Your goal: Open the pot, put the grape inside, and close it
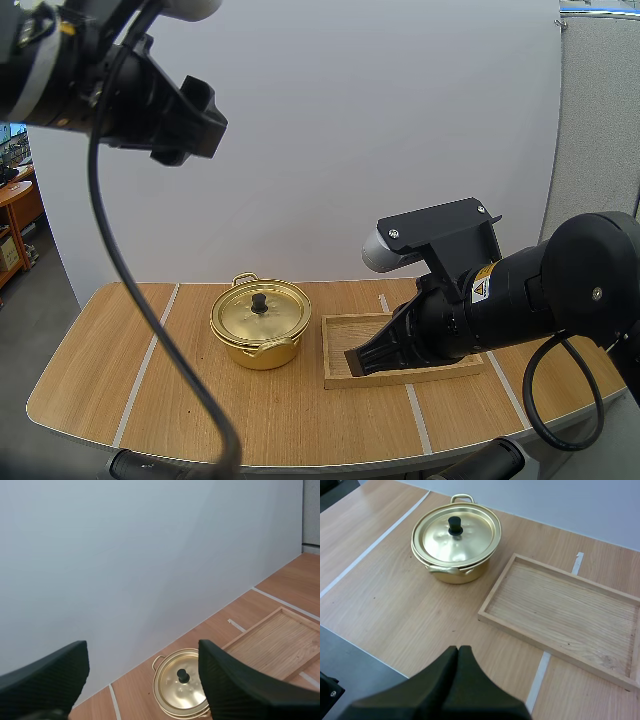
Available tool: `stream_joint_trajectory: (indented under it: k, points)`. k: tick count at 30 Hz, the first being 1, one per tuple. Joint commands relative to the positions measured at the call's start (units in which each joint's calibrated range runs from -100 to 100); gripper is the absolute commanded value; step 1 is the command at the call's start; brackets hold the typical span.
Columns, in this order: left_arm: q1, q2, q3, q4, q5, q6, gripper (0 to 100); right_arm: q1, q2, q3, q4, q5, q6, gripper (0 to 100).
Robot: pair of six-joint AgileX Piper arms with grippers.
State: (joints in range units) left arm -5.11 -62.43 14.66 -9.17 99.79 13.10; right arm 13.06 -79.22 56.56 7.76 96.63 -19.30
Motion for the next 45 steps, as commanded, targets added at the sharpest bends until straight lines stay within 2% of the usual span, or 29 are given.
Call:
stream_joint_trajectory:
  k: [1, 5, 8, 9, 13, 20, 25, 29, 31, 32, 35, 41, 45]
  points:
    - [-0.20, -7.7, 6.8, 0.4, 0.2, -1.3, 94, -0.2, -0.2, 0.0, 0.1, 2.6, 0.3, 0]
    - [-0.20, -12.5, 12.4, 0.0, 0.2, -1.6, 46, -0.2, -0.2, 0.0, 0.2, 3.4, 0.3, 0]
    - [-0.20, -15.7, 16.3, 0.0, 0.2, -1.6, 6, -0.5, -0.3, 0.0, 0.6, 3.4, 0.3, 0]
    - [-0.20, -16.6, 17.3, 0.0, 0.2, -1.5, 0, -1.0, -0.6, 0.0, 0.5, 3.4, 0.3, 0]
    - [0.75, -22.0, 22.8, -0.3, 0.2, -1.2, 0, -3.9, -3.8, 0.0, 2.0, 1.4, 0.3, 0]
    - [2.19, -31.6, 29.2, -4.4, -0.7, -2.3, 0, -6.4, -14.0, 0.0, 3.5, -4.4, 0.3, 0]
    - [2.19, -37.6, 32.9, -4.8, -15.8, -7.3, 0, -6.7, -20.6, 0.0, 2.7, -11.2, 1.1, 0]
    - [2.42, -37.6, 36.3, -4.8, -24.4, -11.4, 0, -7.7, -20.8, -0.1, 1.3, -15.7, 1.4, 0]
    - [3.15, -37.6, 39.0, -3.2, -30.4, -15.2, 0, -8.6, -20.8, 0.7, 1.2, -20.5, 1.4, 0]
    - [3.99, -37.6, 41.5, 0.1, -36.5, -19.5, 0, -9.2, -20.8, 1.1, 1.3, -25.2, 1.8, 0]
    - [5.71, -37.6, 45.8, 5.9, -43.5, -26.1, 0, -11.3, -20.8, 2.6, 1.4, -37.8, 3.4, 0]
    - [6.12, -37.6, 55.0, 7.8, -54.0, -24.5, 0, -12.0, -20.8, 8.5, 0.9, -52.8, 3.4, 0]
    - [6.12, -37.6, 59.7, 7.9, -60.1, -23.0, 0, -12.0, -20.8, 14.7, -1.7, -60.3, 3.4, 0]
